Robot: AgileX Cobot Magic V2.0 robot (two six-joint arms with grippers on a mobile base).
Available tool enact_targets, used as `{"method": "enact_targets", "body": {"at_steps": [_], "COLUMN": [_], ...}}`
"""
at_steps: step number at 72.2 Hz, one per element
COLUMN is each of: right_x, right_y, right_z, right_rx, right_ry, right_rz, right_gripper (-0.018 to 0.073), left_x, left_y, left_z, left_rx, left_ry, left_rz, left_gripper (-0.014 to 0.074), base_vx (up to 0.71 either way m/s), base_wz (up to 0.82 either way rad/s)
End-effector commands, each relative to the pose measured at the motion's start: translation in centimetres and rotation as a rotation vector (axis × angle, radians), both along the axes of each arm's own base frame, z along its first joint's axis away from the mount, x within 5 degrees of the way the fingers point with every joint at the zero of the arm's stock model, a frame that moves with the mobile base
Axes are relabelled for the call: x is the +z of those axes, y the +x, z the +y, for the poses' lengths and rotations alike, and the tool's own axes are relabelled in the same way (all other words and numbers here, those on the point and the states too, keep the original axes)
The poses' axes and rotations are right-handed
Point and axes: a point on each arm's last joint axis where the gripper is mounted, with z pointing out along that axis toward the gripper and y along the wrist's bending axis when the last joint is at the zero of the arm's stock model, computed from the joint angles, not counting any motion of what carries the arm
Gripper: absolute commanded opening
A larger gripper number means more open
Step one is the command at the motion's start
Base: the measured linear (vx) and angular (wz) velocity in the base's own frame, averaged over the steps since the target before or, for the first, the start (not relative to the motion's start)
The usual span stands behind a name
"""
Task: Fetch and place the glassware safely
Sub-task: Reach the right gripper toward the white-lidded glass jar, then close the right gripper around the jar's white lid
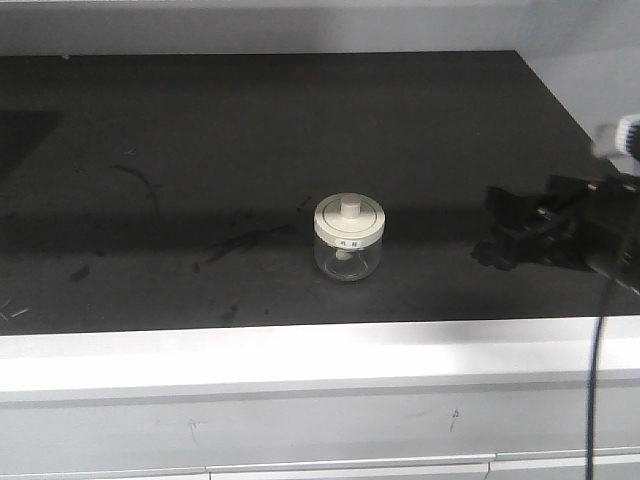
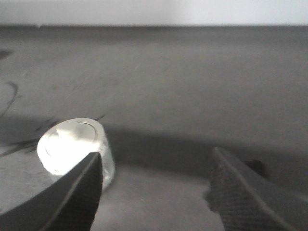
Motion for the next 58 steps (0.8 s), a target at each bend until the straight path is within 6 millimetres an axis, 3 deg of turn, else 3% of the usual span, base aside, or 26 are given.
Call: {"method": "enact_targets", "body": {"at_steps": [1,21,35,58], "right_x": [1.5,1.7,0.4,-2.7], "right_y": [2.0,5.7,6.9,9.2], "right_z": [1.1,3.9,5.5,6.6], "right_rx": [0.094,0.331,0.480,0.557], "right_ry": [-0.052,-0.038,0.053,0.097], "right_rz": [-0.033,-0.096,-0.161,-0.243], "right_gripper": [0.0471,0.0471,0.0471,0.0452], "left_x": [1.5,1.5,1.5,1.5], "left_y": [-0.1,-0.1,-0.1,-0.1], "left_z": [0.0,0.0,0.0,0.0], "left_rx": [-0.004,-0.004,-0.004,-0.004], "left_ry": [-0.028,-0.028,-0.028,-0.028], "left_rz": [-0.090,-0.090,-0.090,-0.090], "left_gripper": [-0.0007,-0.0007,-0.0007,-0.0007], "base_vx": [0.00,0.00,0.00,0.00], "base_wz": [0.00,0.00,0.00,0.00]}}
